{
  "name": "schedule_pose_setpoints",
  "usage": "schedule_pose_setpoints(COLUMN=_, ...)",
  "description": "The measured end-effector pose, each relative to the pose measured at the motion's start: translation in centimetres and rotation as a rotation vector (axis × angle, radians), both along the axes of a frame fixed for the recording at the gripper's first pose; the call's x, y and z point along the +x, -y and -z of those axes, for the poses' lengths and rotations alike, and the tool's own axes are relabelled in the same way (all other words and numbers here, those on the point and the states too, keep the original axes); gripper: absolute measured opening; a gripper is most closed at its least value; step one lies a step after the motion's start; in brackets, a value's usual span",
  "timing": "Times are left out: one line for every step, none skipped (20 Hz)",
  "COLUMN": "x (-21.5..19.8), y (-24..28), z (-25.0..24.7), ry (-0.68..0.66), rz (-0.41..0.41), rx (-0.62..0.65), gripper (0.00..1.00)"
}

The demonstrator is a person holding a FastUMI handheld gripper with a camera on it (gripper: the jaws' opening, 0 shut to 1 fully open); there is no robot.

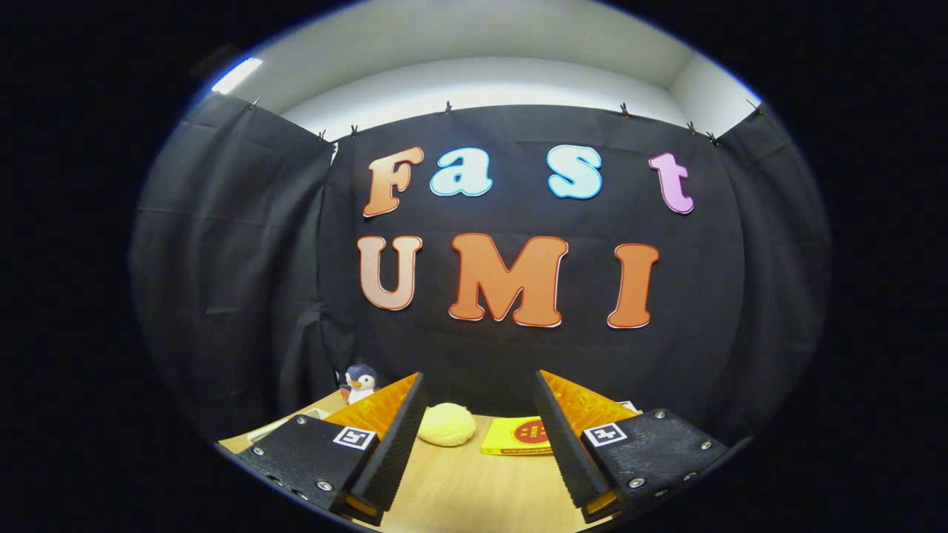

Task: Open the storage box then place both shoes into the box .Put the left shoe in first, then the right shoe, with the right side of both shoes facing outward in a uniform manner.

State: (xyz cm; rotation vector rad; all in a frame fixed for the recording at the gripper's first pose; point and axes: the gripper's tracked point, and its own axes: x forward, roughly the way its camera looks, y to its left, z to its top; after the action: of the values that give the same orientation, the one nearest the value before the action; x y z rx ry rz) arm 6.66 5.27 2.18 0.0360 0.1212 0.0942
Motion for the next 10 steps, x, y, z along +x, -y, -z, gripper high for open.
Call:
schedule_pose_setpoints(x=-0.2, y=1.0, z=-0.2, ry=0.007, rz=0.011, rx=-0.004, gripper=0.87)
schedule_pose_setpoints(x=-0.6, y=2.0, z=-0.5, ry=0.017, rz=0.023, rx=-0.005, gripper=0.87)
schedule_pose_setpoints(x=-0.9, y=2.9, z=-0.7, ry=0.025, rz=0.03, rx=-0.005, gripper=0.87)
schedule_pose_setpoints(x=-1.1, y=3.8, z=-0.9, ry=0.029, rz=0.043, rx=-0.008, gripper=0.88)
schedule_pose_setpoints(x=-1.4, y=4.9, z=-1.0, ry=0.034, rz=0.054, rx=-0.014, gripper=0.88)
schedule_pose_setpoints(x=-1.6, y=5.7, z=-1.3, ry=0.043, rz=0.068, rx=-0.015, gripper=0.88)
schedule_pose_setpoints(x=-2.1, y=6.3, z=-1.5, ry=0.047, rz=0.076, rx=-0.012, gripper=0.88)
schedule_pose_setpoints(x=-2.4, y=6.9, z=-1.7, ry=0.053, rz=0.084, rx=-0.008, gripper=0.88)
schedule_pose_setpoints(x=-2.8, y=7.4, z=-2.0, ry=0.058, rz=0.089, rx=-0.005, gripper=0.88)
schedule_pose_setpoints(x=-2.9, y=7.8, z=-2.0, ry=0.061, rz=0.094, rx=-0.003, gripper=0.88)
